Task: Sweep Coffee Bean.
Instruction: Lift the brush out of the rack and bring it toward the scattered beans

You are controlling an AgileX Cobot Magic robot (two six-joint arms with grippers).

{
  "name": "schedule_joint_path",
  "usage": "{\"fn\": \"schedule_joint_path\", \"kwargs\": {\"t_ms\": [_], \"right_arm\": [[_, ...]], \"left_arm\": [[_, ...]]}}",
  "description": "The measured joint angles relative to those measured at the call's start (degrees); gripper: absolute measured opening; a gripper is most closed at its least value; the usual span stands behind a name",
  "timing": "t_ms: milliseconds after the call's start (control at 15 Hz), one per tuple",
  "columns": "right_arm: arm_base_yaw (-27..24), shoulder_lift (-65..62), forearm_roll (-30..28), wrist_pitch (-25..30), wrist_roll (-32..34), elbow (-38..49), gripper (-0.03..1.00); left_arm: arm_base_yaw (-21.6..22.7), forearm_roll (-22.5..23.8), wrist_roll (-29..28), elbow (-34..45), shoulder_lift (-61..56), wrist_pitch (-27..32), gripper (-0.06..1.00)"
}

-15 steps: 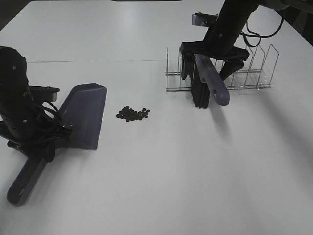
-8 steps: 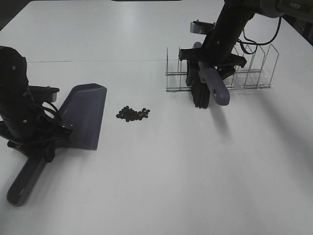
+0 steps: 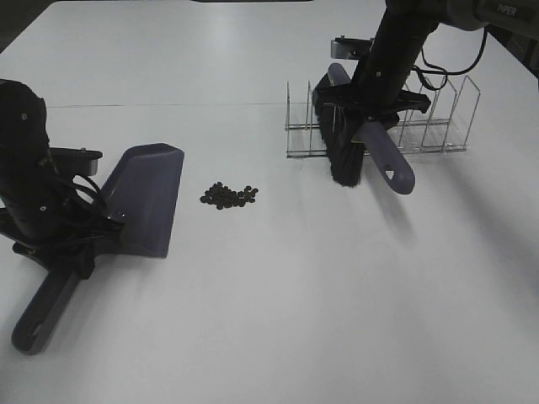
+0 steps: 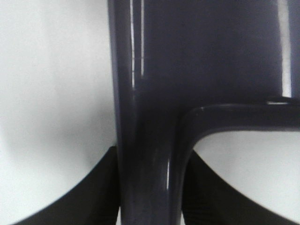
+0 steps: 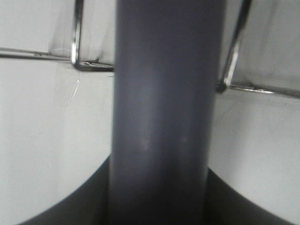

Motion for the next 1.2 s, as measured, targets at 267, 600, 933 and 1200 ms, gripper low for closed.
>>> {"fn": "schedule_joint_path", "kwargs": {"t_ms": [267,600,933,1200], "right_arm": [[0.0,-1.1,0.5,0.0,0.1,1.0,0.29],[0.1,-9.1,0.2,0.0,0.1,10.7,0.29],[0.1,-19.7,-1.5,0.1,0.1,20.3,0.29],[0.1,-23.9,-6.7,0.1,0.5,27.5,0.29]], "left_arm": [[0.0,0.0,0.0,0.0,0.0,0.0,0.33],[0.0,0.0,0.0,0.0,0.0,0.0,0.33],[0.0,-0.1,0.1,0.0,0.0,-0.1,0.33],[0.0,-0.1,0.1,0.0,0.0,-0.1,0.33]]}}
